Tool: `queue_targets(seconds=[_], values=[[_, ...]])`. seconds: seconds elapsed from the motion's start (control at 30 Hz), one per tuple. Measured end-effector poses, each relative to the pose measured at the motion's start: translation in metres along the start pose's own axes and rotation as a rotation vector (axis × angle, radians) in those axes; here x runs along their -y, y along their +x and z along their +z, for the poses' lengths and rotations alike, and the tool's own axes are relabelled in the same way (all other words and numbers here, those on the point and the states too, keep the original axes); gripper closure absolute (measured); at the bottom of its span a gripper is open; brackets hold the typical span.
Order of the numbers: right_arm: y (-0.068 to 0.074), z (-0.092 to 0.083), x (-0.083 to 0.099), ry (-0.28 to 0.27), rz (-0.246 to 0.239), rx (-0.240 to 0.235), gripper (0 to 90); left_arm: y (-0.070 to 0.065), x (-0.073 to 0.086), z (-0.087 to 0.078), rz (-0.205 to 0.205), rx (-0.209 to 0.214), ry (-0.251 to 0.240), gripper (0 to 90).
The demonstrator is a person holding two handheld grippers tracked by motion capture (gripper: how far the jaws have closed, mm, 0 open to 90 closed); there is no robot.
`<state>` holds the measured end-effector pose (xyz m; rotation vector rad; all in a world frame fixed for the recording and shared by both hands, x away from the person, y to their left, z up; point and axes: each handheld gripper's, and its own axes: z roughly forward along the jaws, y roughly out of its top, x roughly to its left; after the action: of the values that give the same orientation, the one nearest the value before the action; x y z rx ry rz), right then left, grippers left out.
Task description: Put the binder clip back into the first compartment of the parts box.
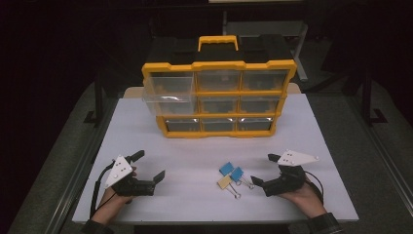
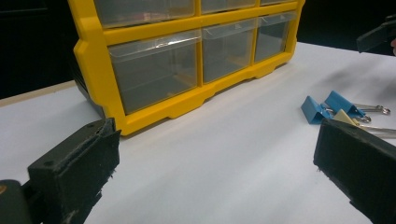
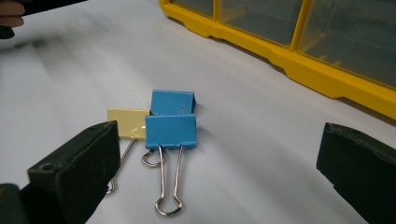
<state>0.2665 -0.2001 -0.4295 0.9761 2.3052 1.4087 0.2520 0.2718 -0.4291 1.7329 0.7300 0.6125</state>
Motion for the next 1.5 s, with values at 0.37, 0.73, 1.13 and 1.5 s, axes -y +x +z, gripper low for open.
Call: queue_targets(seconds=[0.37, 0.73, 1.13, 1.5], values=[[0.002, 0.002, -0.014, 0.049, -0.019, -0.03, 0.0, -0.001, 0.001, 0.0, -0.005, 0.008, 0.003, 0.2], [0.003, 0.01, -0.033, 0.089, -0.004, -0.05, 0.0, -0.002, 0.002, 0.004, -0.013, 0.02, 0.002, 0.2], [0.005, 0.027, -0.045, 0.141, -0.013, -0.083, 0.0, -0.002, 0.002, 0.004, -0.021, 0.026, -0.001, 0.2], [0.005, 0.042, -0.058, 0.175, -0.019, -0.106, 0.0, -0.002, 0.003, 0.006, -0.01, 0.022, 0.017, 0.1]])
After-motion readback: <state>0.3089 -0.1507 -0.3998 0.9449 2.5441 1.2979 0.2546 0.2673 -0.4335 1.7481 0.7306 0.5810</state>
